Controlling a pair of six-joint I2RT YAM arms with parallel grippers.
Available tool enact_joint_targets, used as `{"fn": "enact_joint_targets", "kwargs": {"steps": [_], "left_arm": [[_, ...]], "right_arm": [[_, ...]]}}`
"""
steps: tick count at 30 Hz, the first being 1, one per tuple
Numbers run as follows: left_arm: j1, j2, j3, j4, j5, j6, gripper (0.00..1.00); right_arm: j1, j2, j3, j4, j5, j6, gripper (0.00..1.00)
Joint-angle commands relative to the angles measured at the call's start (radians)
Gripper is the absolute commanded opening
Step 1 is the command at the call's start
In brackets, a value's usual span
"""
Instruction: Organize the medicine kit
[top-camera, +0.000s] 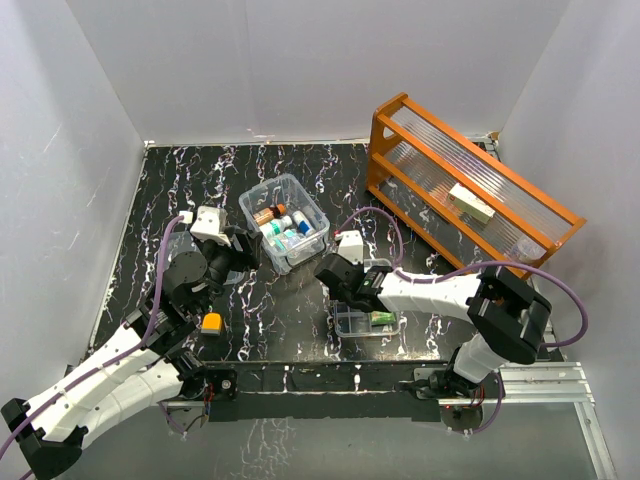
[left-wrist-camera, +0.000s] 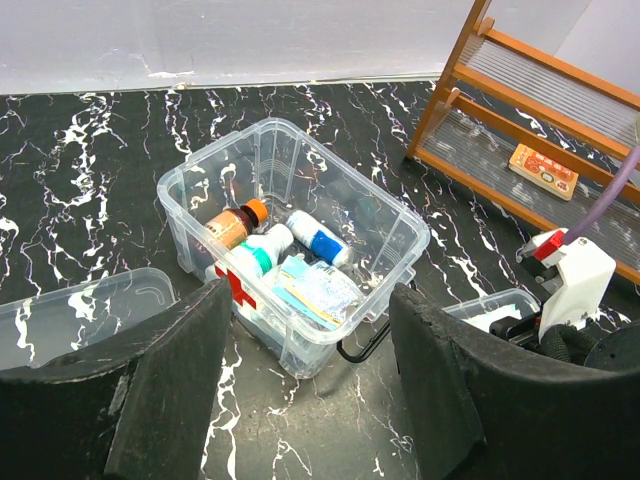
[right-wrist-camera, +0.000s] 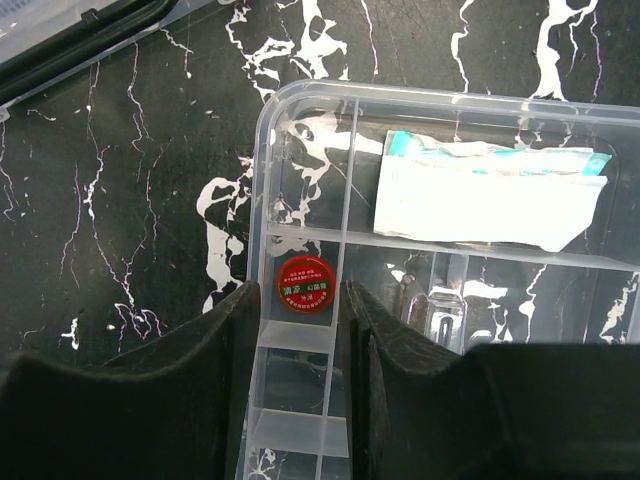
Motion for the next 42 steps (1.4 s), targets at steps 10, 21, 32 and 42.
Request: {"fn": "enact_joint_targets", "kwargs": {"steps": [10,21,32,42], "left_arm": [[0.000,-0.011,0.000,0.018,-0.009,-0.009,0.63],[0.000,-0.006,0.002,0.009,-0.007,-0.021,0.63],[0.001,0.002,0.004,0.000,-0.012,-0.025,0.64],[0.000,0.020,0.006,0.000,-0.011,-0.029,0.64]], "right_arm": [[0.003,-0.167,0.044,-0.110,0.099,0.087,0.40],[-0.073,-0.157,-0.043,-0.207,0.025,0.225,0.41],[-0.129,-0.097,-0.079,-0.126,-0.101,0.136,0.40],[-0.149,-0.046,-0.094,-0.123,-0.114,0.079,0.35]]}}
